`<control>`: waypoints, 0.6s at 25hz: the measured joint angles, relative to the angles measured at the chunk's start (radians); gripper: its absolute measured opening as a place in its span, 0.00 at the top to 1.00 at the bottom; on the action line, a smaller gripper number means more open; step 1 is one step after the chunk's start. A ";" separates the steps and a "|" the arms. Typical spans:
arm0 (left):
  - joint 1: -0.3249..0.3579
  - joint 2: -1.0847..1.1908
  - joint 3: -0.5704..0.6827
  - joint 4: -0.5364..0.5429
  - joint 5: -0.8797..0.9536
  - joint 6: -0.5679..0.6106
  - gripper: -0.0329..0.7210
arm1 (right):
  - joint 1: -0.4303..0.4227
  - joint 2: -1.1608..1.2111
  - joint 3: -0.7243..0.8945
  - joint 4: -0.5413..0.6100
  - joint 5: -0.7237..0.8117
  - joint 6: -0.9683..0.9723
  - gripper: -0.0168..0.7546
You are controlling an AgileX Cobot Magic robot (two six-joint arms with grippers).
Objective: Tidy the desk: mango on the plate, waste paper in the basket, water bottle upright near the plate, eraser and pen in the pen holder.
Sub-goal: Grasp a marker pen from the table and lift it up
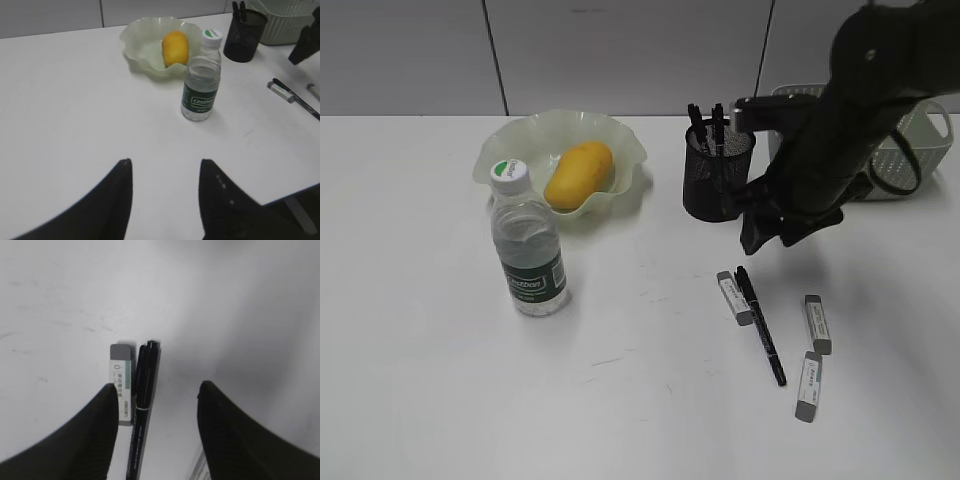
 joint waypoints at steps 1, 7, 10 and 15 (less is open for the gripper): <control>0.024 0.000 0.000 0.000 0.000 0.000 0.52 | 0.005 0.051 -0.027 0.000 0.020 0.010 0.45; 0.180 0.000 0.000 0.000 0.000 0.000 0.54 | 0.029 0.191 -0.089 0.000 0.048 0.030 0.45; 0.232 0.000 0.000 0.000 0.000 0.000 0.54 | 0.033 0.219 -0.091 -0.019 0.051 0.052 0.50; 0.253 0.000 0.000 -0.001 0.000 0.000 0.55 | 0.034 0.228 -0.102 -0.035 0.058 0.072 0.56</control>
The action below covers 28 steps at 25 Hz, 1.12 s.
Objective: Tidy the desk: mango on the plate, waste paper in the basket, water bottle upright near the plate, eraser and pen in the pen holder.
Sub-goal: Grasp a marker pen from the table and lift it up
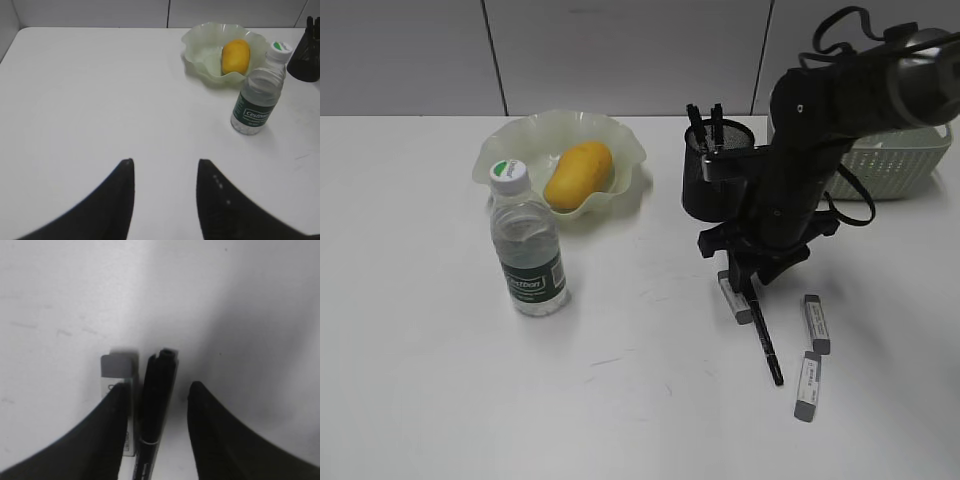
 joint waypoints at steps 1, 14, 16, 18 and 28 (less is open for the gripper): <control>0.000 0.000 0.000 0.000 0.000 0.000 0.55 | 0.000 0.002 -0.002 -0.002 0.002 0.001 0.57; 0.000 0.000 0.000 0.000 0.000 0.002 0.57 | 0.002 -0.019 0.001 -0.052 -0.017 0.006 0.66; 0.000 0.000 0.000 0.000 0.000 0.002 0.57 | 0.001 -0.035 0.003 -0.075 -0.031 0.006 0.66; 0.000 0.000 0.000 0.000 0.000 0.002 0.57 | 0.001 -0.041 0.003 -0.082 -0.037 0.006 0.66; 0.000 0.000 0.000 0.000 0.000 0.002 0.57 | 0.001 0.009 0.004 -0.061 -0.052 0.006 0.66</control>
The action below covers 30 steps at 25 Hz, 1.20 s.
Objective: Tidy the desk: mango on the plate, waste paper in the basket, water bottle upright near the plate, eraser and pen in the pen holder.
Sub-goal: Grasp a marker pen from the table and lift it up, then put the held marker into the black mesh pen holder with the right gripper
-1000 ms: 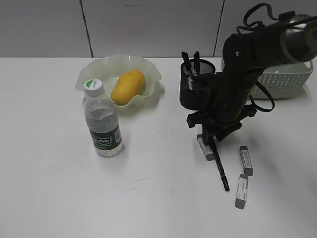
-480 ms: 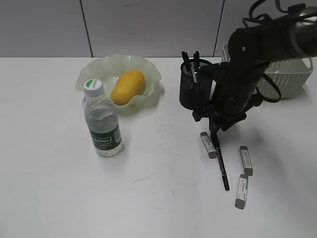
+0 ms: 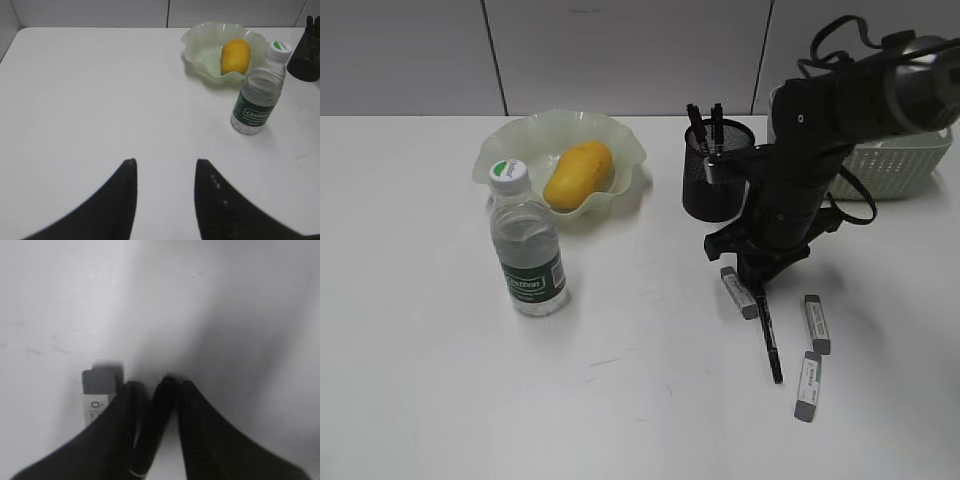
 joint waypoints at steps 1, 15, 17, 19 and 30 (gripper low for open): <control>0.000 0.000 0.000 0.000 0.000 0.000 0.57 | 0.000 0.008 0.000 0.007 0.000 0.000 0.66; 0.000 0.000 0.000 0.000 0.000 0.000 0.60 | 0.000 -0.274 0.029 -0.021 -0.178 0.001 0.84; 0.000 0.000 0.000 0.000 0.000 0.000 0.61 | 0.000 -0.409 0.064 -0.075 -0.401 0.001 0.84; 0.000 0.000 0.000 0.000 0.000 0.000 0.63 | -0.009 -0.469 0.095 -0.163 -0.723 0.000 0.84; 0.000 0.000 0.000 0.000 0.000 0.000 0.64 | -0.034 -0.064 0.130 -0.092 -1.257 -0.048 0.84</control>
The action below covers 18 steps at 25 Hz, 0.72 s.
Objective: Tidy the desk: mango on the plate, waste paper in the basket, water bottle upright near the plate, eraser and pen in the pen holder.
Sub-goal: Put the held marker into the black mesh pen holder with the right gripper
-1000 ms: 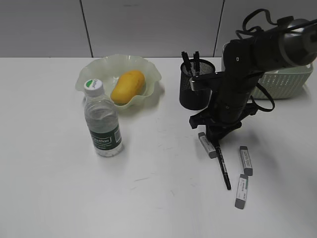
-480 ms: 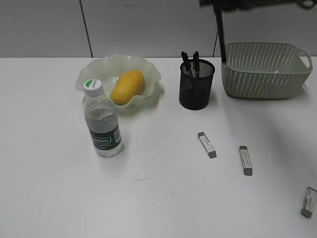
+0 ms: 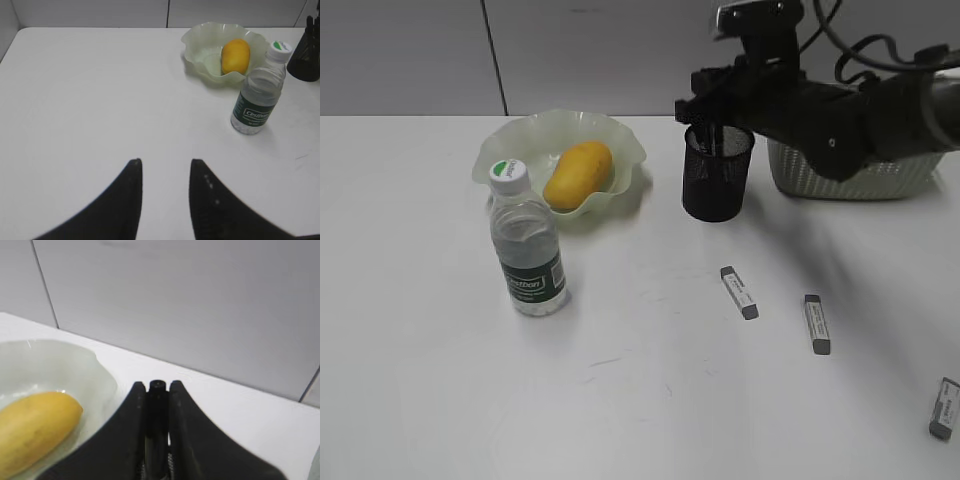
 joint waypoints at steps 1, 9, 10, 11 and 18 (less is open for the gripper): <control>0.000 0.000 0.000 0.000 0.000 0.000 0.64 | 0.000 0.016 0.001 0.002 0.003 -0.001 0.82; 0.000 0.000 0.000 0.000 0.000 0.000 0.64 | 0.000 -0.212 0.002 -0.003 0.353 -0.038 0.33; 0.000 0.000 0.000 0.000 0.000 0.000 0.64 | 0.000 -0.286 0.002 -0.016 0.450 -0.042 0.31; 0.000 0.000 0.000 0.000 0.000 0.000 0.64 | 0.000 -0.368 0.009 -0.026 0.538 -0.043 0.31; 0.000 0.007 0.000 -0.007 -0.001 0.011 0.64 | 0.000 -0.993 0.258 -0.042 1.405 -0.010 0.45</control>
